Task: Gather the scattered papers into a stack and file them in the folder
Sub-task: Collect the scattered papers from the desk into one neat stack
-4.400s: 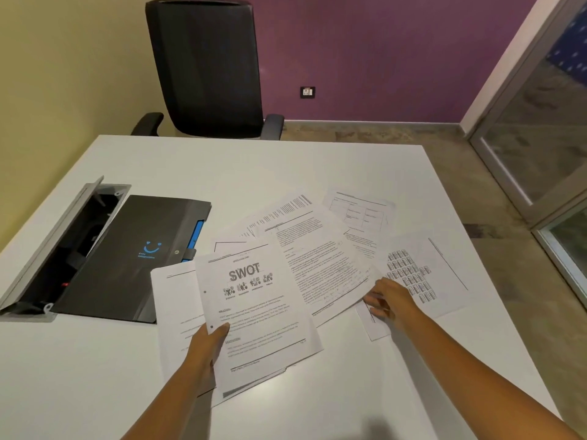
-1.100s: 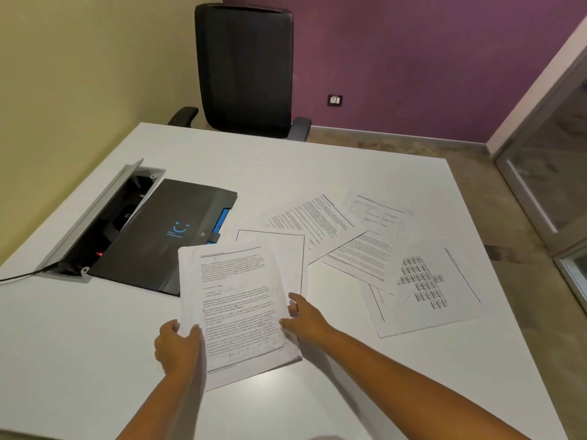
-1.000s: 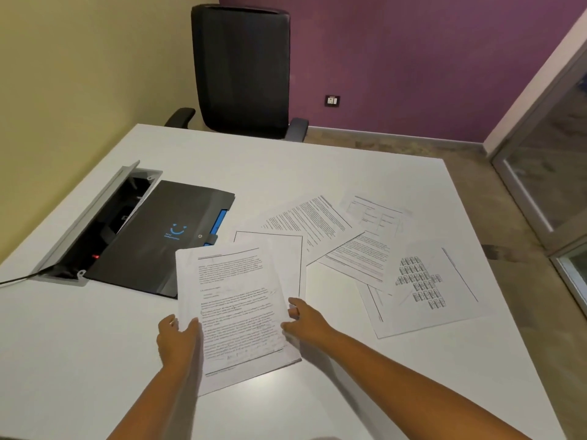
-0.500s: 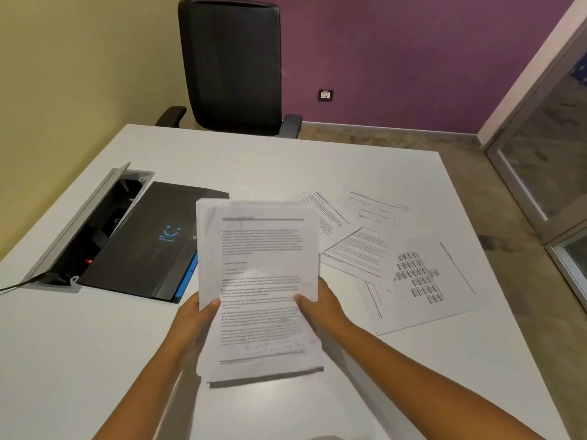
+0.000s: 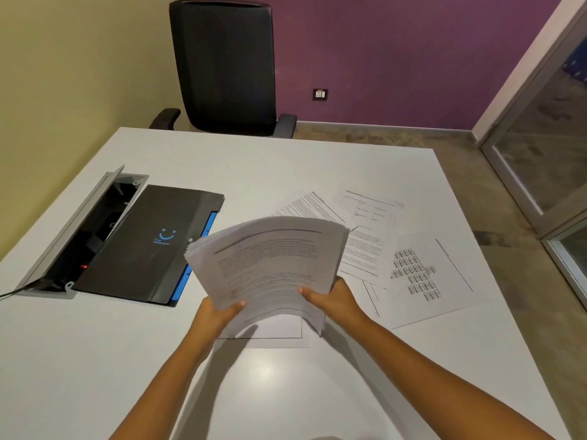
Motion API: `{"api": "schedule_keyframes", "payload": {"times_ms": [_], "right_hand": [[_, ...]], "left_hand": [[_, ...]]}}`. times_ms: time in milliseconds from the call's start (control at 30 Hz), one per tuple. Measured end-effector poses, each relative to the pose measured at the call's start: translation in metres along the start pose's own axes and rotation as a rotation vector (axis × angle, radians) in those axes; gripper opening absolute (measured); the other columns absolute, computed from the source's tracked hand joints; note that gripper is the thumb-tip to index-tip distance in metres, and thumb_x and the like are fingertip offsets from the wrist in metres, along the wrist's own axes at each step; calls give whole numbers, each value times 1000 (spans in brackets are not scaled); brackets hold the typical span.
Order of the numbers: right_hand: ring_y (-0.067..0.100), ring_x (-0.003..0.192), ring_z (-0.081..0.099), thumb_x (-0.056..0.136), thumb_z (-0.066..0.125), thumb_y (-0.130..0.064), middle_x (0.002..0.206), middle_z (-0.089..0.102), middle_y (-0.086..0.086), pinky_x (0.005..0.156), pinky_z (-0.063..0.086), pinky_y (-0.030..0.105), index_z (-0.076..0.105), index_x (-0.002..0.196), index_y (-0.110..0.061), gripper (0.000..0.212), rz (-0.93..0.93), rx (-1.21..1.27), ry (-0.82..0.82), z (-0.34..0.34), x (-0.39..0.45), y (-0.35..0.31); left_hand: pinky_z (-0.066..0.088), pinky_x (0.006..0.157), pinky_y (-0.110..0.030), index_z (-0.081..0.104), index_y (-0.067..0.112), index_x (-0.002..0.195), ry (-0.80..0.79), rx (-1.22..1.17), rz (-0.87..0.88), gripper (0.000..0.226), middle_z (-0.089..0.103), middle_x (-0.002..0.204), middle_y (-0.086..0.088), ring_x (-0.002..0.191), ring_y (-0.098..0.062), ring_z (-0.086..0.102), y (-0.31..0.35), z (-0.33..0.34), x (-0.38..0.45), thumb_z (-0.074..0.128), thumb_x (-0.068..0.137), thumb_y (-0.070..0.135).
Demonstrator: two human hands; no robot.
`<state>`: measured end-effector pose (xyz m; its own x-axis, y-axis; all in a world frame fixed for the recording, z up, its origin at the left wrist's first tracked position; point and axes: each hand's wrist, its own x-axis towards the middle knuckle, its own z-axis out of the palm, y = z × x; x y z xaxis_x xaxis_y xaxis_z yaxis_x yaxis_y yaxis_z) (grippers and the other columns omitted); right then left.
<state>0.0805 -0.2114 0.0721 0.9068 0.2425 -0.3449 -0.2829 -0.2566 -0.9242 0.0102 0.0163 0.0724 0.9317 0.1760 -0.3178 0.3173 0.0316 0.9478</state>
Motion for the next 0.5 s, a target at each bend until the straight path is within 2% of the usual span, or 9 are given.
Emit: {"api": "schedule_keyframes", "payload": {"times_ms": [67,167,233,300,367,433,500], "right_hand": [[-4,78,60,79,72,-15,85,62,-21,57,48,3,65,105,-19,27,37,-24,4,-1,0,9],[8,89,60,83,68,-13,100,65,-7,66,48,6,61,117,-9,35,91,-134,-14,-1,2,19],[15,99,60,85,65,-14,116,64,4,79,47,15,57,123,-7,39,116,-245,-31,-1,3,26],[22,108,60,86,63,-17,123,62,8,86,48,22,55,126,-6,42,109,-338,-55,-2,3,30],[22,107,62,88,62,-25,121,64,8,88,50,26,56,124,-8,40,67,-373,-93,-1,2,32],[19,94,63,91,54,-37,107,66,5,81,53,31,60,113,-11,35,53,-374,-88,1,0,33],[19,91,62,94,45,-44,101,63,1,82,54,36,59,110,-11,40,94,-360,-19,0,1,36]], "left_hand": [[50,92,-42,53,28,114,6,55,7,39,61,115,-5,108,-23,57,-10,4,-2,67,83,10],[46,98,-47,49,9,124,95,137,-12,40,57,118,-12,110,-31,54,-24,11,-2,60,86,2],[49,92,-40,50,8,125,140,137,-23,38,59,114,-10,101,-27,56,-29,16,-2,59,88,8],[52,78,-26,52,13,120,201,104,-12,31,62,105,-5,90,-18,59,-32,16,-3,57,89,15],[53,69,-20,52,18,112,264,89,8,23,62,99,-1,87,-17,61,-35,13,-1,56,89,19],[54,70,-27,51,19,110,299,79,-4,22,62,99,-3,90,-22,62,-39,5,0,56,89,21],[54,75,-34,52,20,108,320,39,-54,20,64,98,-3,90,-25,63,-44,-5,-1,57,89,22]]}}
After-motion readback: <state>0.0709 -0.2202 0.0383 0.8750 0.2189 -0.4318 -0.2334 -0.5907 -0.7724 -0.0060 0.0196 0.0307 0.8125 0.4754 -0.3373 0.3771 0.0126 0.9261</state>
